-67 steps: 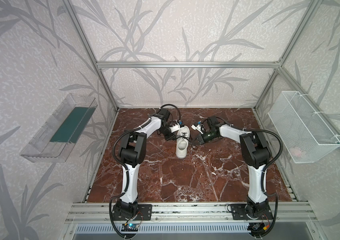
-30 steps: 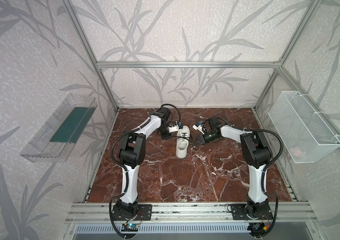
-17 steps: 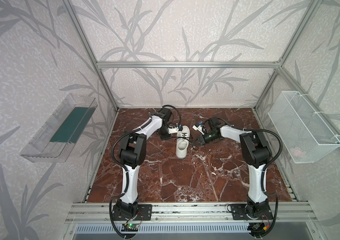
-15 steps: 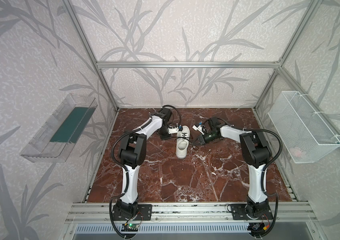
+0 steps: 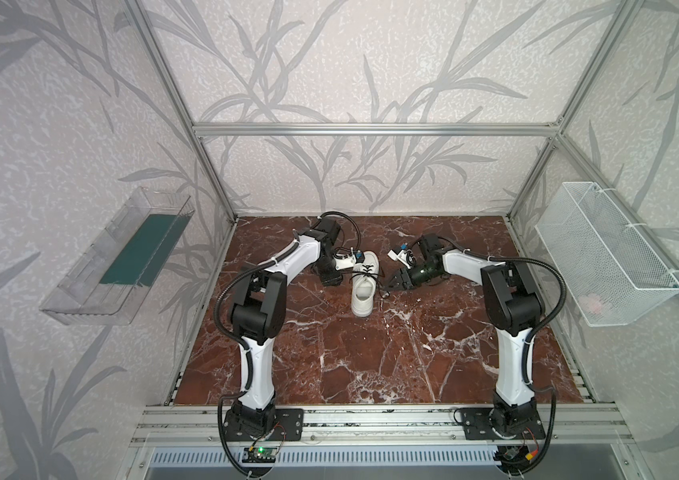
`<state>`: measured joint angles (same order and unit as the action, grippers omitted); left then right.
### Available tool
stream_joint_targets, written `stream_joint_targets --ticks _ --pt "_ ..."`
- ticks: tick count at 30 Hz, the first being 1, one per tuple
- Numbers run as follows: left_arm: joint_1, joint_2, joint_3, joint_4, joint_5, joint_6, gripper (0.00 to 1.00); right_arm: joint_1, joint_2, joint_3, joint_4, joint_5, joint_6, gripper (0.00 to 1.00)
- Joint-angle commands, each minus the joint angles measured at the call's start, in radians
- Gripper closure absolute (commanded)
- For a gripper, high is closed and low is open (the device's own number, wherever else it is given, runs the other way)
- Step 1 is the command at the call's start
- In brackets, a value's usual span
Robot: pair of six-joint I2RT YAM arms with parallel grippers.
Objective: Tie the shoes
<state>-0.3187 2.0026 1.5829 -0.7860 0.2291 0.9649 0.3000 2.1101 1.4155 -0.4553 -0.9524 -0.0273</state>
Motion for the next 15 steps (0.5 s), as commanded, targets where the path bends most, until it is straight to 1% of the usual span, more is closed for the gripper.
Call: stream_joint_targets --ticks 1,3,8,9,10,11,15 --pt "0.024 -0.103 -0.052 0.074 0.095 -0.048 0.37 -0.024 -0.087 -0.03 -0.011 0.022 0.012 0.36" --pt "0.04 -0.148 -0.097 0.129 0.153 -0.091 0.34 -0.034 -0.115 -0.044 -0.02 0.043 0.009 0.33" --pt "0.061 -0.253 -0.235 0.312 0.207 -0.23 0.33 -0.044 -0.18 -0.093 -0.004 0.096 0.027 0.27" --pt "0.066 -0.282 -0.275 0.363 0.216 -0.273 0.32 -0.045 -0.196 -0.107 0.005 0.105 0.033 0.18" --pt "0.07 -0.307 -0.311 0.412 0.216 -0.31 0.31 -0.047 -0.21 -0.121 0.02 0.108 0.041 0.07" --pt "0.073 -0.334 -0.358 0.477 0.213 -0.356 0.3 -0.047 -0.225 -0.138 0.033 0.11 0.048 0.01" --pt "0.081 -0.447 -0.542 0.746 0.206 -0.544 0.26 -0.048 -0.271 -0.182 0.058 0.138 0.061 0.01"
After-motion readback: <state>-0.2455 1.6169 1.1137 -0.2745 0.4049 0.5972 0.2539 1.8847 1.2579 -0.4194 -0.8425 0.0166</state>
